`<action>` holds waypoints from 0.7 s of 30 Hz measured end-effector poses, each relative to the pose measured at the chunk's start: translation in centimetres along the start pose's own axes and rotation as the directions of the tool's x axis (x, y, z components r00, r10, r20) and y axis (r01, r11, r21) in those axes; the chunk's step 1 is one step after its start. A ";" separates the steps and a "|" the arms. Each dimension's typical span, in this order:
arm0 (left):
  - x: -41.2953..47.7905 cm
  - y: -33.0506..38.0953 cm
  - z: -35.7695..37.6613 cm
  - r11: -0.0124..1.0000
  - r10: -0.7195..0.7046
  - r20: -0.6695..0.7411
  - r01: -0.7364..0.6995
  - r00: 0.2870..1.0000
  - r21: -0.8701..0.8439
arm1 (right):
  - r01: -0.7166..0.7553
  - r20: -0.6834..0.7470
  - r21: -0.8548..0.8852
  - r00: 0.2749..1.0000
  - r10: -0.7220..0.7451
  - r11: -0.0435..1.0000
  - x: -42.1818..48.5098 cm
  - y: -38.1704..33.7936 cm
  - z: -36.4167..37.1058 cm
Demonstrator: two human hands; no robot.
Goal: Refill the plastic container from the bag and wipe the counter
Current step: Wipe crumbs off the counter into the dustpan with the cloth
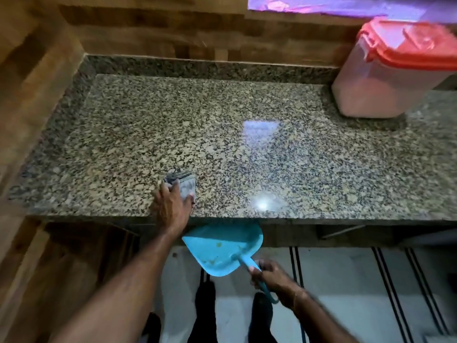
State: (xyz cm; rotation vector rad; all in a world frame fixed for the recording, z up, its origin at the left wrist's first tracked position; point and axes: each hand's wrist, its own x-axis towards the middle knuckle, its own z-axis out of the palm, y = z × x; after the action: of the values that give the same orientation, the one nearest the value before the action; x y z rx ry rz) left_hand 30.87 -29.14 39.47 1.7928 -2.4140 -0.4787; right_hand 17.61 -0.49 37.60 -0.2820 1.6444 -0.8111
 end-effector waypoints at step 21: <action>3.4 -1.5 -0.9 0.987 0.159 0.004 -0.159 0.987 0.002 | -0.008 -0.163 0.116 0.986 0.027 0.993 -1.9 2.2 1.6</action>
State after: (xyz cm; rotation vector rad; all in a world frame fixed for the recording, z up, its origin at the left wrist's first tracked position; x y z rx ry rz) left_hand 31.43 -32.94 39.45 1.5837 -2.5346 -0.4627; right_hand 20.13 1.69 37.58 -0.1216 1.7437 -0.9326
